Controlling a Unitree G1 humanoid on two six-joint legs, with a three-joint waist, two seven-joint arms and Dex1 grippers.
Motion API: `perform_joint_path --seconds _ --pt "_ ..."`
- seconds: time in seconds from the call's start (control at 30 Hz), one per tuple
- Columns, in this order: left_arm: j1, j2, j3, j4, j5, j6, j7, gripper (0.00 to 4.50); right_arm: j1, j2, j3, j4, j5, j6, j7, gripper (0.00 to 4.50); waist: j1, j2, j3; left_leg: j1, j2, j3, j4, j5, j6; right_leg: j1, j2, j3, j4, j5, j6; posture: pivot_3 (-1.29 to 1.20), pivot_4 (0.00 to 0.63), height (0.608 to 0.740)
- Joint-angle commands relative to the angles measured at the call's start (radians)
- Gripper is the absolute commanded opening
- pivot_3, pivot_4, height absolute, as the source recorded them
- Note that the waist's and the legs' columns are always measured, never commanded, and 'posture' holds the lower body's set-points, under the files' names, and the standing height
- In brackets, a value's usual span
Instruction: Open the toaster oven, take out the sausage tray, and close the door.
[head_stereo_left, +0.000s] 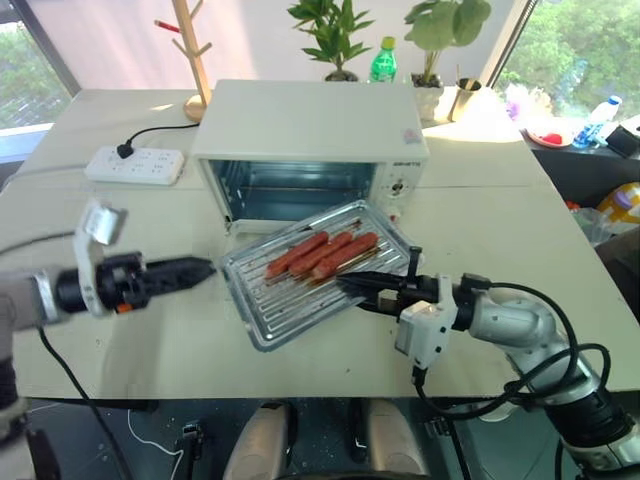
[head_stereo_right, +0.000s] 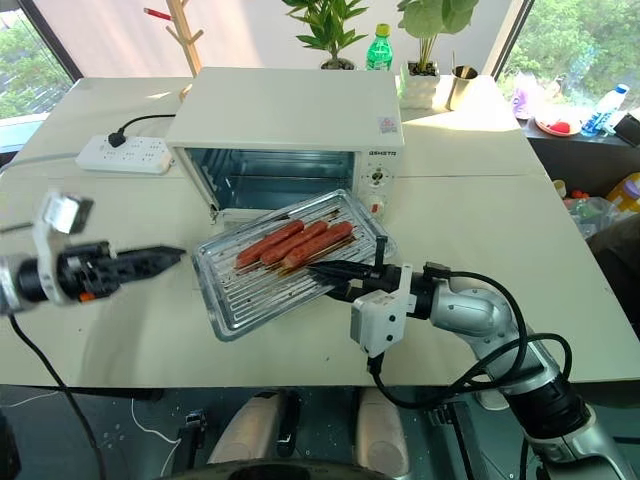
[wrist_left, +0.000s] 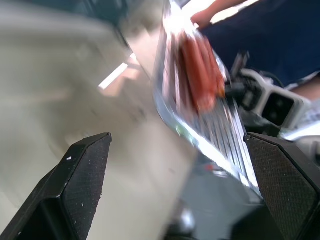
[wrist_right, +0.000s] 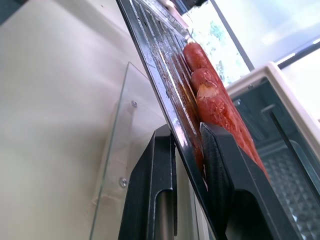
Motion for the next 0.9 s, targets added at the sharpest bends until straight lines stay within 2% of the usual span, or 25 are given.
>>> perform_joint_path --seconds 0.03,0.27,0.53,0.77,0.8,0.87,0.9 --pt "-0.010 -0.062 0.071 -0.043 -0.147 0.061 0.130 4.50 -0.015 0.012 -0.005 -0.025 0.034 -0.020 0.008 0.29 0.001 0.000 0.000 0.001 0.000 0.000 0.000 0.000 0.000 0.000 0.000 0.000 0.000 0.000 0.000 0.00 0.150 0.717" --pt "-0.025 -0.183 0.025 -0.024 -0.346 0.052 0.399 4.50 -0.017 0.024 -0.006 -0.028 0.034 -0.010 0.022 0.29 0.010 0.000 0.000 0.002 0.000 0.001 0.000 0.000 -0.001 0.001 -0.001 0.000 0.000 0.000 0.000 0.00 0.150 0.717" --pt "-0.053 -0.131 -0.150 0.036 -0.530 -0.006 0.515 4.50 -0.023 0.032 -0.007 -0.030 0.023 -0.002 0.024 0.29 0.014 0.000 0.000 0.002 -0.001 0.001 0.000 0.000 -0.001 0.001 -0.001 0.001 0.000 0.000 0.000 0.00 0.150 0.717" --pt "-0.050 -0.060 -0.246 0.061 -0.620 -0.078 0.550 4.50 -0.020 0.032 -0.012 -0.036 0.014 0.005 0.021 0.29 0.014 0.000 0.000 0.002 -0.001 0.001 -0.001 0.000 -0.001 0.001 -0.001 0.001 0.000 -0.002 -0.004 0.00 0.150 0.717" --pt "-0.048 -0.053 -0.255 0.066 -0.637 -0.091 0.556 3.94 -0.019 0.032 -0.013 -0.037 0.013 0.007 0.019 0.29 0.014 0.000 0.000 0.002 -0.001 0.001 -0.001 0.000 -0.001 0.001 -0.002 0.001 0.000 -0.002 -0.004 0.00 0.150 0.717" --pt "-0.043 -0.041 -0.273 0.074 -0.670 -0.118 0.572 3.15 -0.016 0.032 -0.016 -0.040 0.009 0.010 0.015 0.29 0.014 0.000 0.000 0.002 -0.001 0.001 -0.001 0.000 -0.001 0.001 -0.002 0.001 0.000 -0.002 -0.004 0.00 0.150 0.717" --pt "-0.040 -0.034 -0.283 0.080 -0.688 -0.132 0.583 2.57 -0.016 0.032 -0.017 -0.041 0.008 0.011 0.013 0.29 0.014 0.000 0.000 0.002 -0.001 0.001 -0.001 0.000 -0.001 0.001 -0.002 0.001 0.000 -0.002 -0.004 0.00 0.150 0.717"
